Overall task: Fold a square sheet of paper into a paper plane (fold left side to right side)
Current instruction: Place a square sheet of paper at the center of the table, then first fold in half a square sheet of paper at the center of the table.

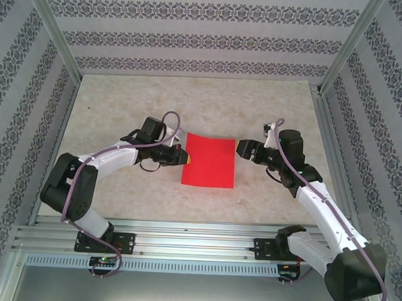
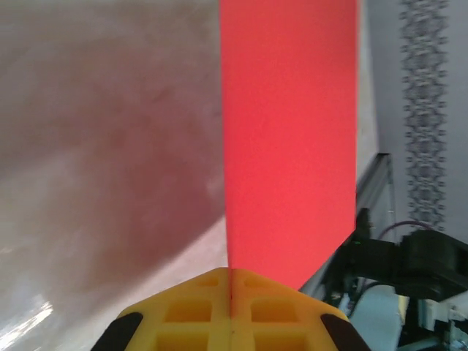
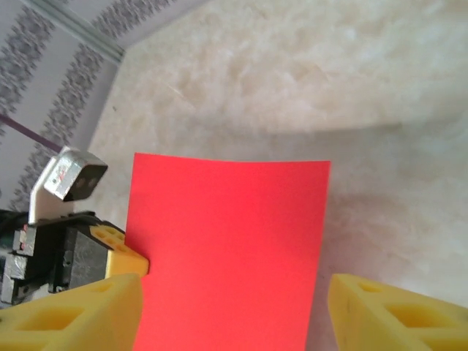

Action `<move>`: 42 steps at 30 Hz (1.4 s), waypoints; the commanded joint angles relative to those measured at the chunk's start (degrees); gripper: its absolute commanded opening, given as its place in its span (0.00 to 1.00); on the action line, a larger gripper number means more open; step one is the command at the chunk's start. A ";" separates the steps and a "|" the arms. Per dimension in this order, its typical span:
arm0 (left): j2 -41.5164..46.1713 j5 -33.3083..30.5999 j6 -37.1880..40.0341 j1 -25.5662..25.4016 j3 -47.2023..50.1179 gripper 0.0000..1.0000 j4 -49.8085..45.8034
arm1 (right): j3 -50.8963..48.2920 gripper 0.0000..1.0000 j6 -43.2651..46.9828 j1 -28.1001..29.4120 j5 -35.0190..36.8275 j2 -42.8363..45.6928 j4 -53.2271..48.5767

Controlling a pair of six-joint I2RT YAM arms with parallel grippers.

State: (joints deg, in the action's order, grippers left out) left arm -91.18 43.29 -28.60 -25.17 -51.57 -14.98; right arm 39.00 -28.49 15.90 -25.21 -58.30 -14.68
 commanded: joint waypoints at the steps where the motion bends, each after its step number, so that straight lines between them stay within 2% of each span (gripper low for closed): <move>1: -1.43 -7.02 4.77 0.53 -0.82 0.00 -5.19 | -2.90 0.60 -1.78 4.40 1.74 -4.90 3.33; 8: -4.34 -9.46 7.78 0.50 -1.90 0.00 -7.57 | -1.83 0.41 -10.39 12.07 0.58 -23.58 15.76; 11: -5.15 -7.42 8.23 0.55 -3.15 0.13 -7.80 | -0.22 0.34 -12.82 13.01 -0.50 -30.20 17.59; 15: -5.41 -2.96 6.94 0.49 -4.22 0.32 -5.00 | 0.63 0.29 -14.51 13.19 -0.27 -34.68 17.64; 19: -6.02 3.49 3.52 0.45 -4.64 0.46 1.70 | 0.07 0.30 -15.11 12.78 0.75 -35.51 17.59; 25: -8.97 7.67 -1.19 -1.75 -5.95 0.53 9.22 | -2.44 0.37 -17.08 8.96 -1.87 -31.83 22.48; 29: -10.58 7.78 -1.80 -3.36 -6.87 0.53 10.59 | -3.55 0.45 -20.21 5.84 -6.61 -30.57 29.35; 34: -11.38 7.75 -1.85 -4.14 -7.06 0.51 11.28 | -1.03 0.53 -23.33 5.63 -9.94 -31.61 33.38; 42: -12.19 7.62 -2.36 -4.69 -6.46 0.44 12.50 | 1.51 0.53 -29.29 7.02 -14.72 -37.84 43.27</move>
State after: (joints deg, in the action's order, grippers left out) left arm -102.35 49.76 -30.52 -29.06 -57.08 -5.30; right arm 39.11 -54.59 21.80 -36.58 -93.97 21.87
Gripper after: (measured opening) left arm 0.446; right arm 0.535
